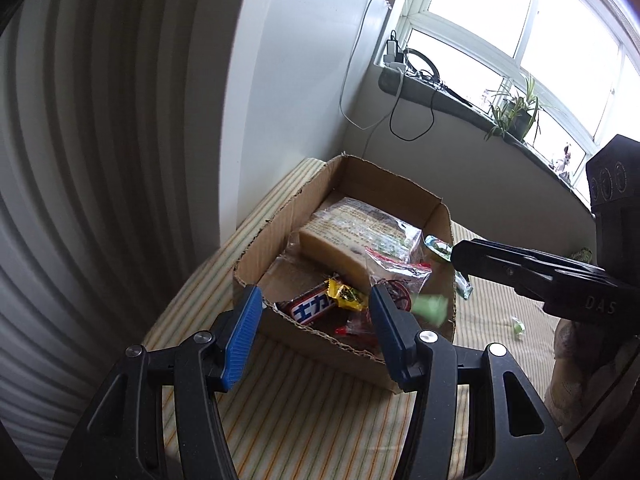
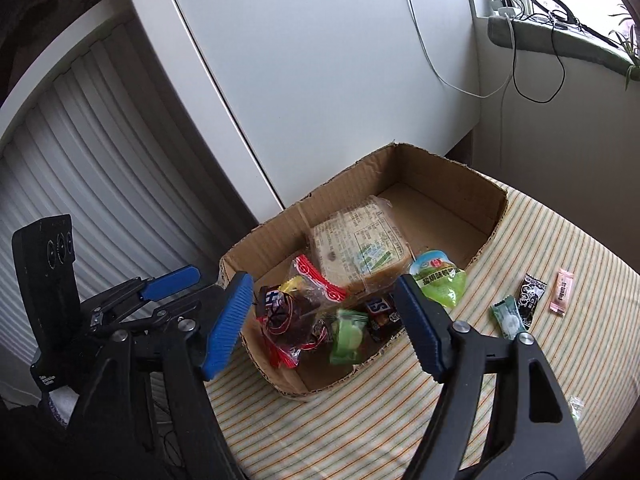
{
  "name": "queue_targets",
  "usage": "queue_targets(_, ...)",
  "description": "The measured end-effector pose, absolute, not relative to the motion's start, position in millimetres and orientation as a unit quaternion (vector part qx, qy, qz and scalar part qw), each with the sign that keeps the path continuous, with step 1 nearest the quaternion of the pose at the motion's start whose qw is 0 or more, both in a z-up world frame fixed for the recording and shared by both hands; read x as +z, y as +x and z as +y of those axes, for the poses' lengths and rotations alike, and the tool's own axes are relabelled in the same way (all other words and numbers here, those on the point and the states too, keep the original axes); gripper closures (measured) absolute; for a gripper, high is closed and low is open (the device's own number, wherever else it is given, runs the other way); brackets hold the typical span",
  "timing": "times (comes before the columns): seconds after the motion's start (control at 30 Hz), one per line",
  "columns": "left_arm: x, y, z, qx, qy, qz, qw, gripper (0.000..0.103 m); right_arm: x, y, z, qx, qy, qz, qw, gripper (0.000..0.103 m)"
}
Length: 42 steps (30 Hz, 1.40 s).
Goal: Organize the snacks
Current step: 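Grasp the small clear cup of green candy with the right tool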
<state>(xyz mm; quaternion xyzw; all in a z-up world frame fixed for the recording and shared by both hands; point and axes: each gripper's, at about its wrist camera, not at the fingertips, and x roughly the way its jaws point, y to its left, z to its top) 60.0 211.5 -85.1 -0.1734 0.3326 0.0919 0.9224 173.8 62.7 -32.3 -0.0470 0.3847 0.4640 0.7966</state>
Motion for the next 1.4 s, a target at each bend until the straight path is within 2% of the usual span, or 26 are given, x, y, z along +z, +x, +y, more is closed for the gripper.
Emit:
queue_targets(0.3, -80.0, 61.1, 194.1, 0.076, -0.161, 0.33, 0.927, 0.048, -20.5, 181.5, 10.0, 0.414, -0.043, 0.38, 0.826, 0.027)
queue_targets(0.5, -74.9, 66.1, 162.1, 0.045, -0.144, 0.329, 0.932, 0.048, -23.2, 194.6, -66.1, 0.349, -0.025, 0.391, 0.851, 0.027)
queue_targets(0.67, -75.2, 76.3, 125.5, 0.005, -0.131, 0.334, 0.933, 0.048, -37.5, 205.0, -129.2, 0.293, 0.001, 0.413, 0.862, 0.027)
queue_targets(0.87, -82.3, 91.8, 83.2, -0.037, -0.111, 0.348, 0.93, 0.048, -65.6, 207.3, -157.8, 0.267, -0.011, 0.435, 0.86, 0.027)
queue_targets(1.13, -108.9, 98.3, 50.9, -0.055, -0.11, 0.383, 0.916, 0.048, -107.0, 214.0, -142.4, 0.274, -0.036, 0.463, 0.842, 0.047)
queue_targets(1.37, -119.6, 121.8, 35.7, -0.054, -0.104, 0.398, 0.91, 0.048, -120.8, 224.1, -129.8, 0.258, -0.073, 0.457, 0.848, 0.049)
queue_targets(1.4, -120.5, 126.5, 33.7, -0.052, -0.103, 0.399, 0.91, 0.048, -122.1, 225.3, -130.4, 0.256, -0.078, 0.457, 0.848, 0.053)
